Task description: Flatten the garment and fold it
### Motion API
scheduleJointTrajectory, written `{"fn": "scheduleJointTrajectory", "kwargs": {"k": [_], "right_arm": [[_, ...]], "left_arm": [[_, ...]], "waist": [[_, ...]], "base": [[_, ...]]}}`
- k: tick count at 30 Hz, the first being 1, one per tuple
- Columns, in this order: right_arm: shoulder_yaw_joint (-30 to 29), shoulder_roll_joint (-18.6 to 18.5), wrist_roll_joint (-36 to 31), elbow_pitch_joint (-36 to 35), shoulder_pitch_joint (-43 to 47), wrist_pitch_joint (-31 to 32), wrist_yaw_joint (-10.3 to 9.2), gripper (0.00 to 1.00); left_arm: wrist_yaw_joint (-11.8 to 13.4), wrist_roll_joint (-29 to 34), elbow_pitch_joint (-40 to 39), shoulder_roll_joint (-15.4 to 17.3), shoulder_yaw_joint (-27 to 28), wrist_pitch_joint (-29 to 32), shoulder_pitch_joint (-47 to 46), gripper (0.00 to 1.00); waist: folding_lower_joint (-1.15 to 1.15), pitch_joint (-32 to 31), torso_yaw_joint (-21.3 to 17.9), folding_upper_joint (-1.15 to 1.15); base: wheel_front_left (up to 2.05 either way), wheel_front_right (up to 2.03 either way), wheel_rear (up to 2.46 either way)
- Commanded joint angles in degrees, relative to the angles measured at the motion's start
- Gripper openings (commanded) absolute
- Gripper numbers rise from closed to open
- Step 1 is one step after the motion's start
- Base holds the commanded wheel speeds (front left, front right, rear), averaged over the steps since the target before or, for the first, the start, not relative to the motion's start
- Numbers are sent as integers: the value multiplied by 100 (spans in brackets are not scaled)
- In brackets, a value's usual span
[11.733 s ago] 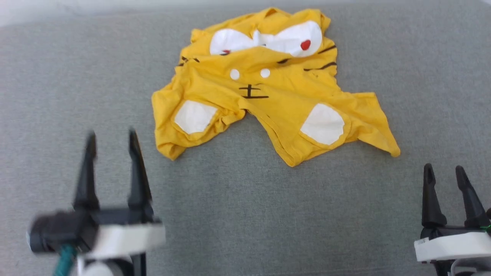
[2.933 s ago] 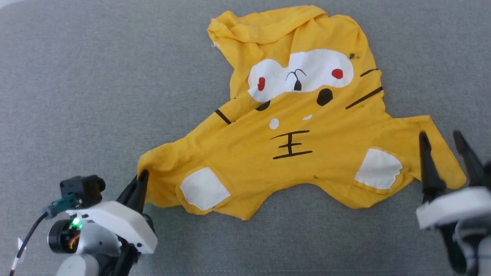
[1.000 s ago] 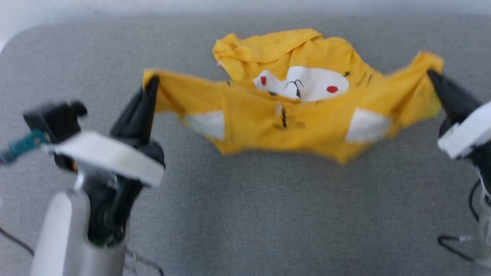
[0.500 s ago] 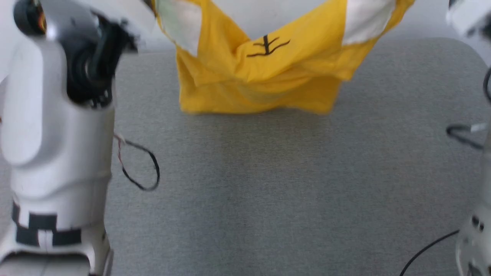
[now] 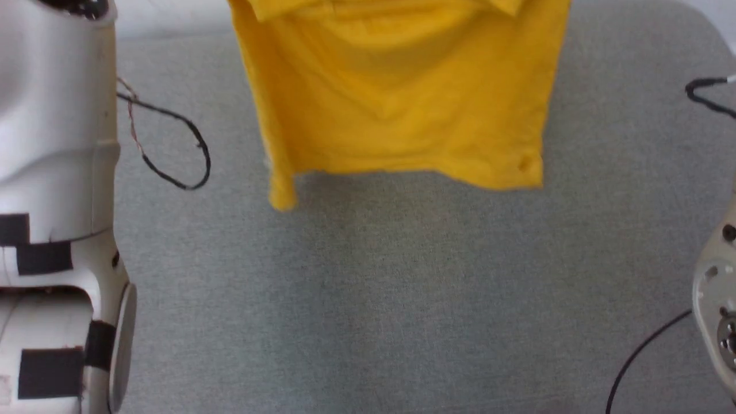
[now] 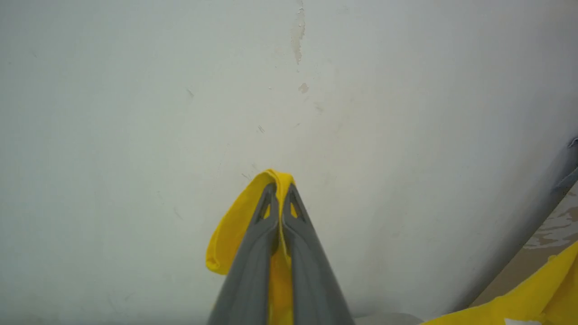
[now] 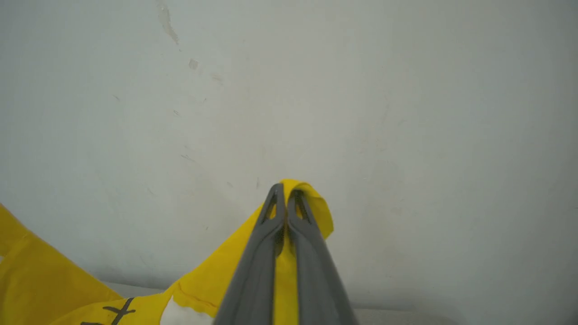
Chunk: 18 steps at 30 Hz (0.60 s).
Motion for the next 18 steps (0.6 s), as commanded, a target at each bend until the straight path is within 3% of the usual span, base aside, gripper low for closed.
{"fn": "scheduleJointTrajectory", "kwargs": {"k": [1,8,18], "right_arm": [[-19,48,-99,121,-152,-85,-5,0],[-136,144,-580,938,-906,-641,-5,0],[-193,158,-1036,1712,-1934,-1973,-5,0]], "left_arm": [[0,65,62,14,-32,-77,-132,0],[-65,306,474,84,-112,-550,-823,0],[16,448,793,-14,183,-2124,-1948,0]], "waist": [[-1,429,-144,0],[-1,949,-358,0],[-1,1523,-535,0]], "base": [[0,0,0],[0,0,0],[0,0,0]]}}
